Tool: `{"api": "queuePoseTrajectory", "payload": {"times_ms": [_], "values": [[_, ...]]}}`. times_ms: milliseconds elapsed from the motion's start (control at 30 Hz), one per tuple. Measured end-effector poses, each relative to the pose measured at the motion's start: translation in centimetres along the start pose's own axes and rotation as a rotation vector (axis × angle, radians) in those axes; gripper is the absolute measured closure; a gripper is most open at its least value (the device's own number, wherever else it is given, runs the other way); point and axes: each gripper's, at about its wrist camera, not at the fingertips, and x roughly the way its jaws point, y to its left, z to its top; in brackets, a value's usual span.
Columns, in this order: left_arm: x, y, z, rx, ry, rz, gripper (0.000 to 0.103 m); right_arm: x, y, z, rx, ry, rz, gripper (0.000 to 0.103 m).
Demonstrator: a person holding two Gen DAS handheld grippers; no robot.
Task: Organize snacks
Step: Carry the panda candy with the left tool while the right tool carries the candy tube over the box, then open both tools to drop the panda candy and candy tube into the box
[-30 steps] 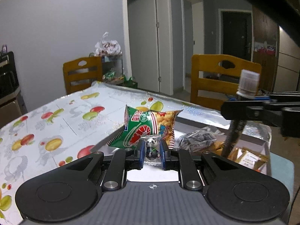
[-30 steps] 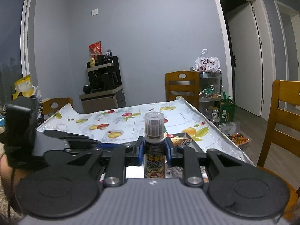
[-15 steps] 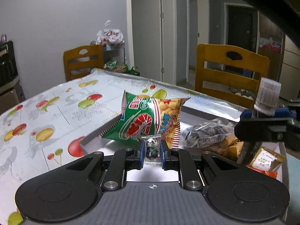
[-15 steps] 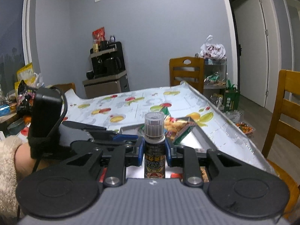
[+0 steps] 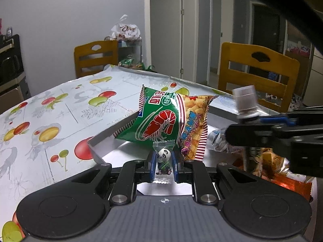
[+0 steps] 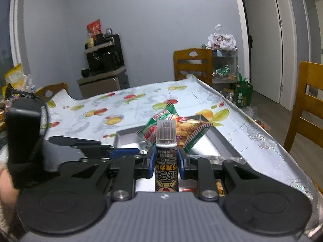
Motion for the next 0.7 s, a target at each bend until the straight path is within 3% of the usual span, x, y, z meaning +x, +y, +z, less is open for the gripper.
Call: {"api": "queuePoseTrajectory", "payload": {"times_ms": [433,633,700], "values": [[-0.4,0.4,-0.2,-0.002,0.009,0.006,0.082,4.1,0.6,0.0,-0.005,0.055,-0.026,0.081],[-0.7,0.5,-0.3,-0.007,0.009,0.013,0.078,4.7,0.3,0.0,0.014,0.08,-0.028,0.081],[-0.9,0.6,-0.3,-0.016,0.003,0.008,0.072,4.8,0.2,0.0,0.023,0.08,-0.029,0.08]]}}
